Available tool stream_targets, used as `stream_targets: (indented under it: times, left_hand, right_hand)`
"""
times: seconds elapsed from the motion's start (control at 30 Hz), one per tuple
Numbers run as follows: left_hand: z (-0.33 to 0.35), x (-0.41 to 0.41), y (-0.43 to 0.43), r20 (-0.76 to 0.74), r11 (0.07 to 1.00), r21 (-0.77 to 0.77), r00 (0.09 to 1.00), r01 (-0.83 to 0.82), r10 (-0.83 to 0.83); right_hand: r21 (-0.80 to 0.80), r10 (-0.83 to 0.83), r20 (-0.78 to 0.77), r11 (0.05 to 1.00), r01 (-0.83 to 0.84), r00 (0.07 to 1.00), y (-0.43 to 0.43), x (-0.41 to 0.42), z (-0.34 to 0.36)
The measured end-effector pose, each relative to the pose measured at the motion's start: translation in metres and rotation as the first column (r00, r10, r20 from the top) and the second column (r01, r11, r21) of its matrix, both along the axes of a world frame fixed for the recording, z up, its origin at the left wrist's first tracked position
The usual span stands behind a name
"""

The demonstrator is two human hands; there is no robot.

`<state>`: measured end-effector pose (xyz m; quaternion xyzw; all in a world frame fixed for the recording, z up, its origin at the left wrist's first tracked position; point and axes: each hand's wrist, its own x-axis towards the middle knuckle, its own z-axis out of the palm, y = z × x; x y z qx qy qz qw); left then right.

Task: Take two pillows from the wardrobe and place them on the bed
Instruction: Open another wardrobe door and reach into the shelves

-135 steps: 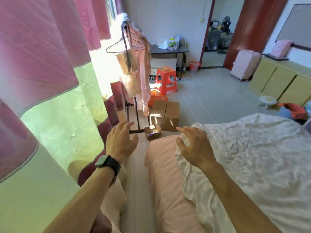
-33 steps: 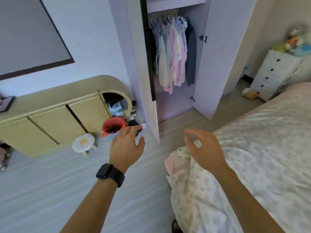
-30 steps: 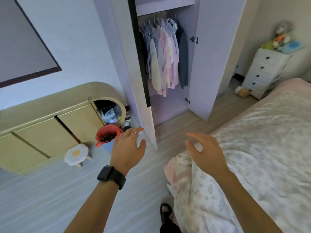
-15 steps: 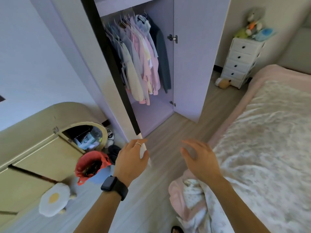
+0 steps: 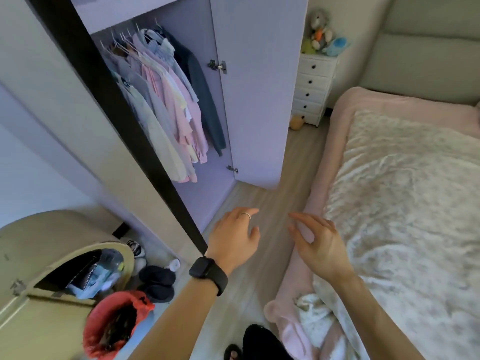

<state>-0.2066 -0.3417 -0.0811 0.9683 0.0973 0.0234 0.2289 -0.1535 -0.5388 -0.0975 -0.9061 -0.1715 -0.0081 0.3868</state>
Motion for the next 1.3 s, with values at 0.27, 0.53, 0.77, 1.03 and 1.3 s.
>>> stream_targets:
  times: [0.27, 0.53, 0.77, 1.03, 1.3]
  left_hand:
    - [-0.009, 0.11, 0.007, -0.021, 0.988, 0.004, 0.988, 0.153, -0.153]
    - [-0.058, 0.265, -0.004, -0.161, 0.973, 0.036, 0.962, 0.229, -0.22]
    - [-0.055, 0.414, -0.031, -0.238, 0.97, -0.016, 0.941, 0.242, -0.239]
    - [-0.016, 0.567, -0.041, -0.074, 0.95, -0.008, 0.947, 0.313, -0.313]
    - [-0.001, 0.729, -0.031, 0.007, 0.935, -0.03, 0.936, 0.353, -0.353]
  right_hand:
    - [-0.022, -0.168, -0.033, 0.986, 0.167, 0.985, -0.005, 0.062, -0.008]
    - [0.01, -0.26, -0.085, 0.965, 0.262, 0.962, -0.014, 0.197, -0.025]
    - [-0.041, -0.314, -0.092, 0.949, 0.312, 0.945, -0.032, 0.336, -0.015]
    - [-0.083, -0.371, -0.075, 0.927, 0.365, 0.926, -0.045, 0.476, 0.0]
    - [-0.06, -0.412, -0.031, 0.91, 0.41, 0.911, -0.028, 0.622, 0.01]
